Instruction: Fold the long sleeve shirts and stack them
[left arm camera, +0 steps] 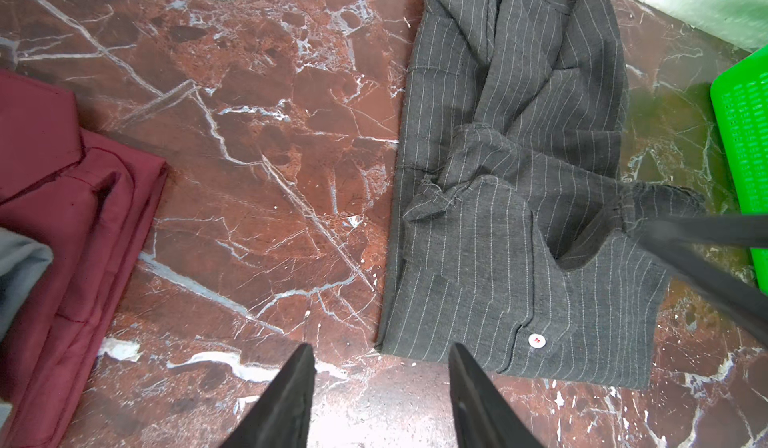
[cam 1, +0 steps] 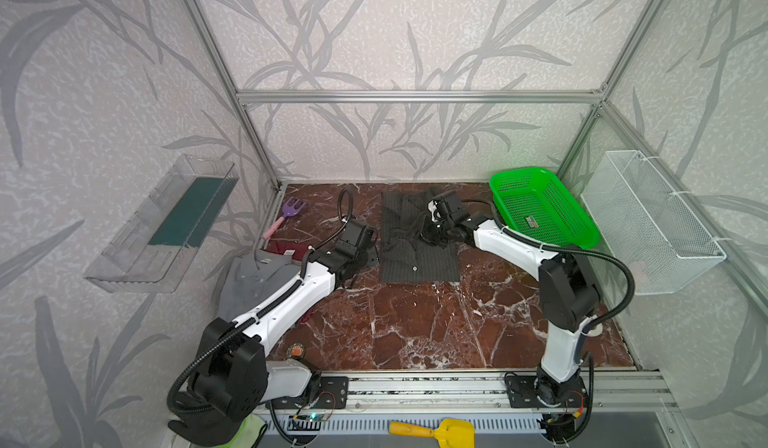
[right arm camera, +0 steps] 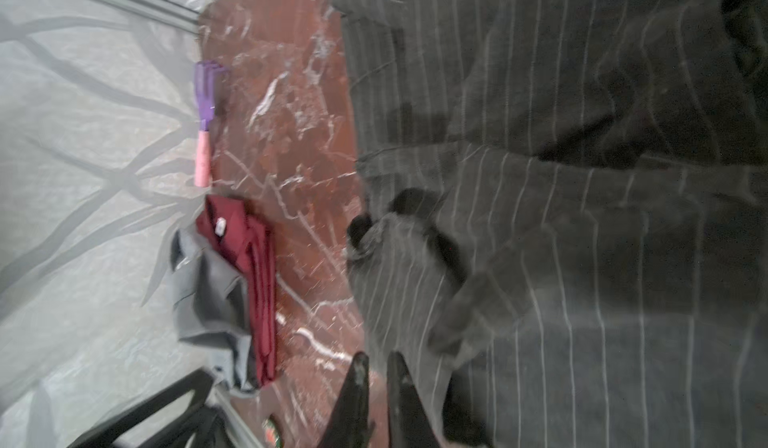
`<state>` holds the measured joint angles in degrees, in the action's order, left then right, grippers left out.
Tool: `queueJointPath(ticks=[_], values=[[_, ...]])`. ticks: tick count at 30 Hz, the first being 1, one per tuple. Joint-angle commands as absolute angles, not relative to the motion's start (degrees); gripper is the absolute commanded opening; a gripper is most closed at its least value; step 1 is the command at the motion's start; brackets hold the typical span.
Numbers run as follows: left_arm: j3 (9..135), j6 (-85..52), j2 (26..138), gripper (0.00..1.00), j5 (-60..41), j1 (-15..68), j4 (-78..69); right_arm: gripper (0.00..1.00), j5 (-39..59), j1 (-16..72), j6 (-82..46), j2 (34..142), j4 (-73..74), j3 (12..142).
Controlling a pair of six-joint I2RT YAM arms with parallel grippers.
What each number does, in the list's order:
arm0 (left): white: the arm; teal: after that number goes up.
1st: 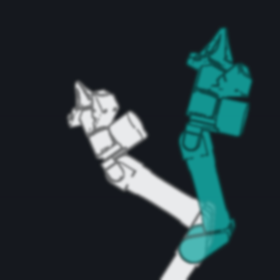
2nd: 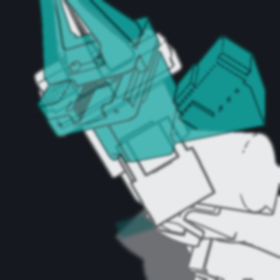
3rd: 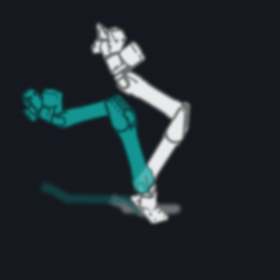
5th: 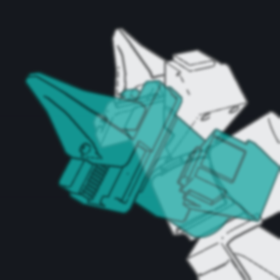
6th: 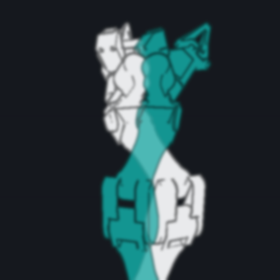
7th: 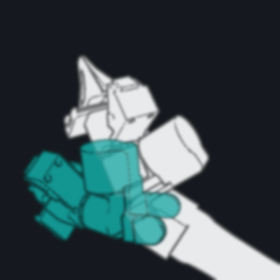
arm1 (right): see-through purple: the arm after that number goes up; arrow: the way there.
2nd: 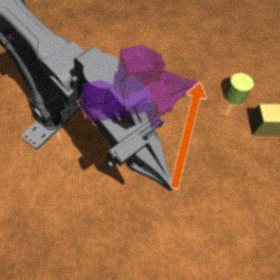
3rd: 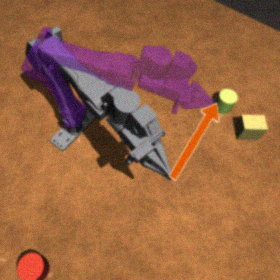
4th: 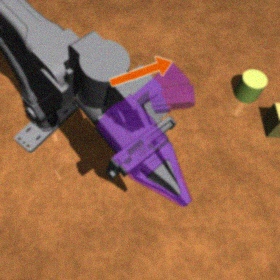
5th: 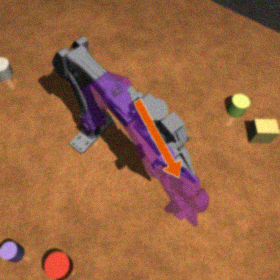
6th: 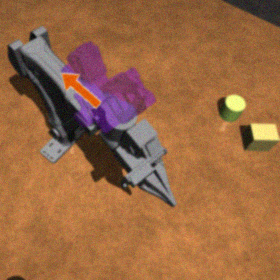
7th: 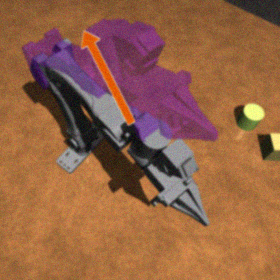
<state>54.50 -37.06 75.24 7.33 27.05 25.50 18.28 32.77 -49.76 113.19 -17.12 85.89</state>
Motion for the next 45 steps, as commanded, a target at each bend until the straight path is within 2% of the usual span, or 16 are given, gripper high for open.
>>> queueJointPath(ticks=[1,5,7,10,14,18,34,45], values=[[53.03,-36.96,73.2,0.53,8.56,27.15,24.78,0.12,17.31,31.69,-47.66,118.37,-20.16,91.36],[51.7,-37.52,72.35,0.53,7.78,27.14,23.87,0.14,16.43,30.34,-45.76,124.29,-21.18,96.7],[51.31,-37.79,72.4,0.53,7.16,27.2,23.56,0.17,19.43,29.9,-43.98,127.21,-23.05,100.99],[51.02,-37.8,72.44,0.53,7.07,27.16,23.79,0.28,21.45,30.11,-40.25,127.05,-25.8,104.91],[50.65,-37.62,72.33,0.53,7.2,27.13,23.41,0.47,21.19,30.39,-37.83,121.61,-23.34,101.2],[50.72,-37.54,72.75,0.53,6.85,27.08,22.81,0.51,21.54,31.37,-34.45,120.59,-23.06,98.94],[50.65,-37.53,73.16,0.53,6.67,27.11,22.84,0.49,16.66,34.49,-25.37,131.3,-30.59,107.0],[51.08,-37.75,74.83,0.53,5.97,27.16,22.15,0.14,12.82,35.67,-22.93,130.19,-30.25,108.64]])
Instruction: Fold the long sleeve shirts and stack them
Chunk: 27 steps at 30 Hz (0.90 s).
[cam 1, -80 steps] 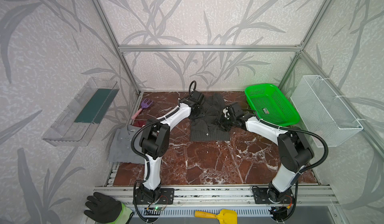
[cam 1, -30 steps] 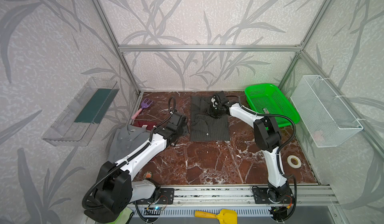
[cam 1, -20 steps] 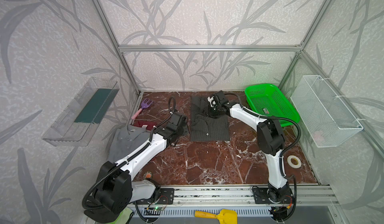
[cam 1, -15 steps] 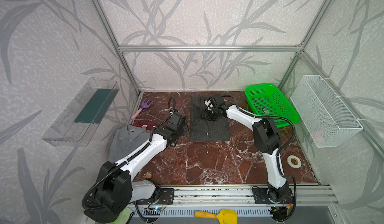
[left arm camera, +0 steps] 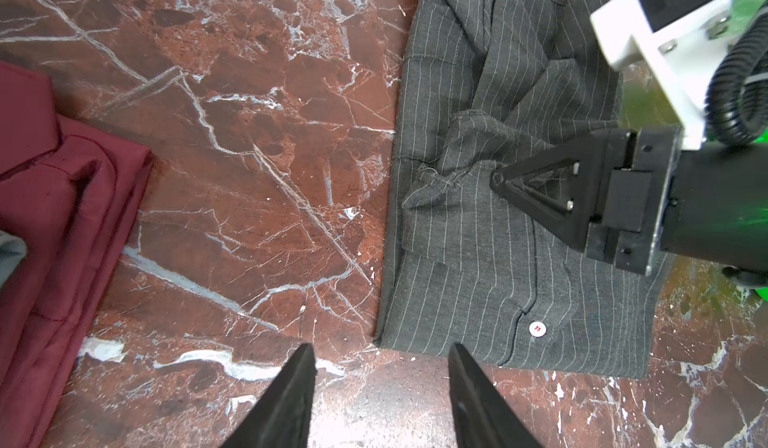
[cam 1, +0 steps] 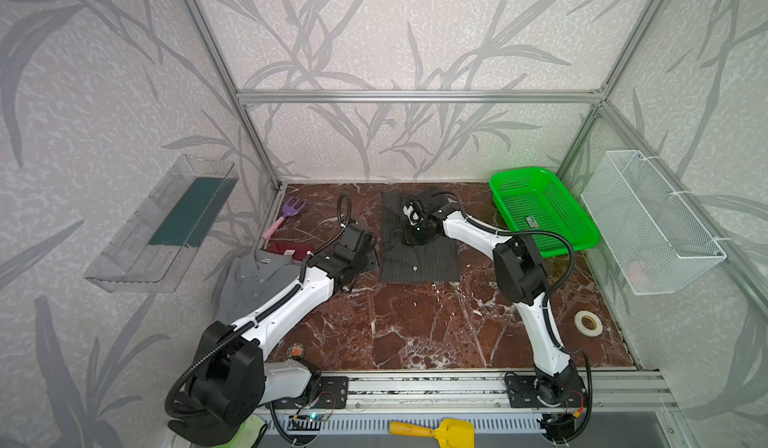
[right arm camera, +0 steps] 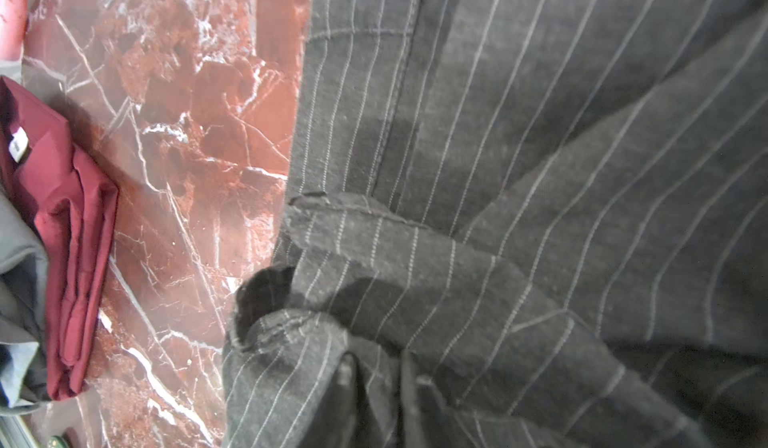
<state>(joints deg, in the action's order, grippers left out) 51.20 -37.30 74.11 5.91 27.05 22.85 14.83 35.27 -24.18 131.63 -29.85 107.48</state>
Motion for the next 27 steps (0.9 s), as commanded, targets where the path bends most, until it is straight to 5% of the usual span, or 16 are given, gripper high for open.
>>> queueJointPath(ticks=[1,7,20,27], values=[[51.23,-37.79,75.04,0.53,5.85,27.16,22.15,0.1,12.46,35.83,-22.64,129.73,-29.76,108.63],[51.65,-38.15,76.4,0.52,4.74,27.23,21.77,0.01,11.08,36.01,-21.47,128.25,-28.74,109.07],[52.27,-38.32,78.81,0.53,2.68,27.32,22.06,0.0,8.46,34.05,-25.1,125.76,-16.28,101.7],[52.87,-37.8,79.44,0.53,2.36,27.34,23.09,0.12,8.79,32.79,-26.06,128.63,-16.43,102.58]])
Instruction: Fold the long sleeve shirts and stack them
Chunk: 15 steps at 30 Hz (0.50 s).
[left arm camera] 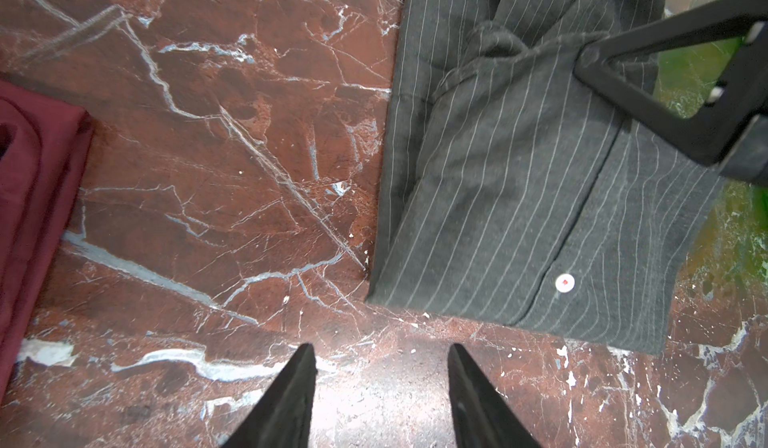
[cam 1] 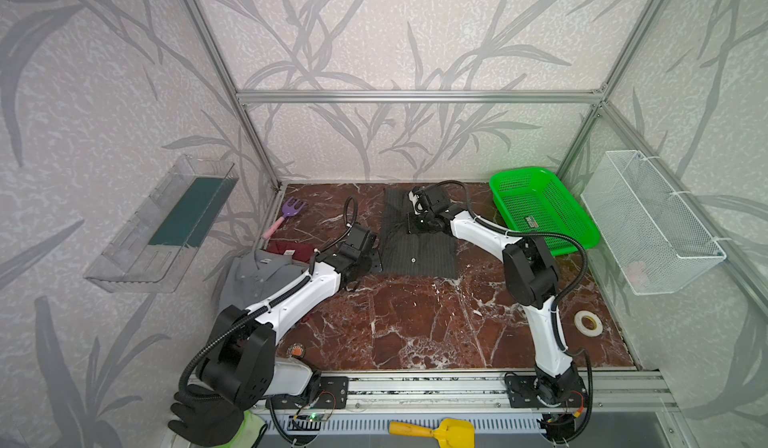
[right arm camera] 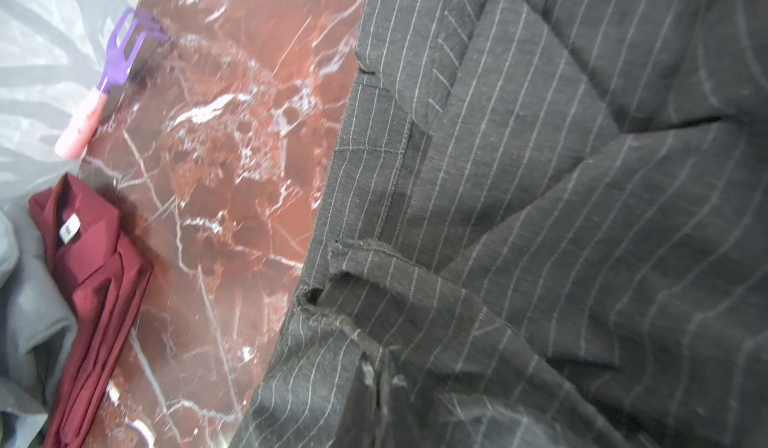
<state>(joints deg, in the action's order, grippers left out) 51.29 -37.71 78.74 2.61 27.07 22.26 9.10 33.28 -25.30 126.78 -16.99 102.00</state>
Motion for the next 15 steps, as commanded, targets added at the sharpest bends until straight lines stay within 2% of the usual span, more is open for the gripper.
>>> queueJointPath(ticks=[1,3,5,7,11,15], values=[[53.06,-37.73,79.62,0.53,2.24,27.34,23.25,0.19,8.95,32.73,-26.23,129.07,-17.41,103.18],[53.47,-37.6,79.81,0.53,2.19,27.41,24.07,0.33,9.66,32.77,-26.24,128.41,-19.13,103.47],[54.17,-37.45,80.27,0.53,1.99,27.42,25.19,0.42,9.2,32.69,-26.63,125.93,-19.09,102.02],[54.57,-37.68,80.66,0.55,1.8,27.37,25.64,0.46,8.23,32.37,-26.33,122.58,-19.63,100.46],[54.58,-37.99,80.26,0.56,1.58,27.66,25.61,0.46,6.42,30.13,-26.07,116.33,-20.23,95.63],[54.58,-38.16,79.81,0.56,1.29,28.03,25.4,0.42,6.9,26.43,-27.4,113.0,-18.44,87.97]])
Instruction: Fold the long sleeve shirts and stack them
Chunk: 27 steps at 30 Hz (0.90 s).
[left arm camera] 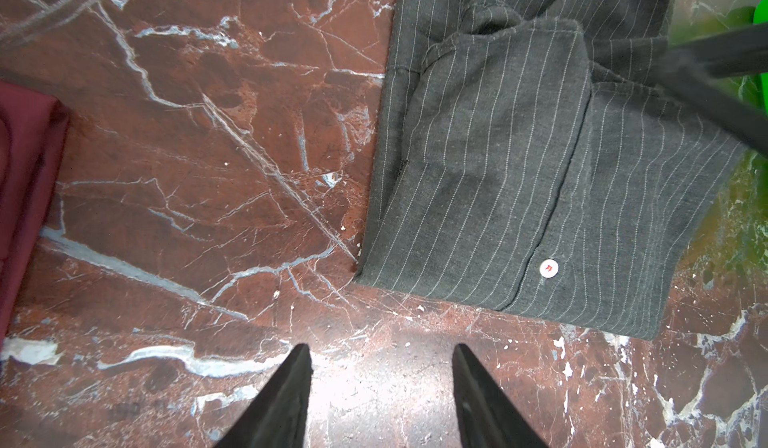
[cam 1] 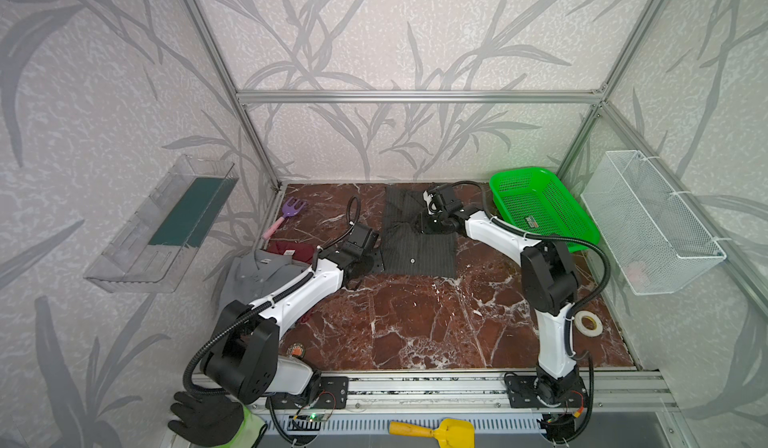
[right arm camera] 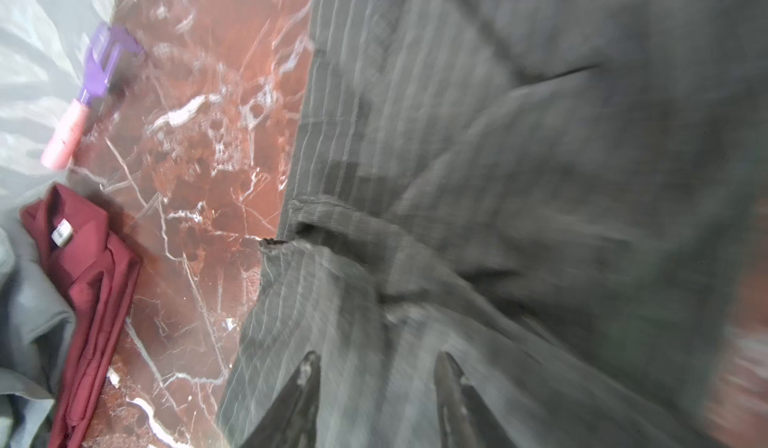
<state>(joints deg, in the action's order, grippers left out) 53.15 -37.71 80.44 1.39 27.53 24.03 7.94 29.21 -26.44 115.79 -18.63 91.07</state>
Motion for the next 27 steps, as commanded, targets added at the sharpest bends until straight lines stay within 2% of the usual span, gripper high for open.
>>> queueJointPath(ticks=[1,9,17,22,27], values=[[54.58,-38.25,79.88,0.56,1.07,28.12,25.47,0.4,7.77,25.9,-27.8,113.09,-17.83,86.46],[54.43,-38.73,79.5,0.56,0.65,28.46,25.93,0.33,11.22,26.33,-31.78,115.7,-15.3,78.13],[51.35,-39.79,75.27,0.59,0.79,28.47,26.93,0.3,9.72,33.13,-39.36,112.72,-13.13,66.73],[48.5,-41.09,71.36,0.61,0.09,28.45,28.33,0.3,13.51,42.27,-50.24,107.3,-5.84,55.95],[45.52,-41.4,65.15,0.66,1.79,28.39,31.07,0.32,17.34,53.83,-60.34,103.12,1.97,51.23]])
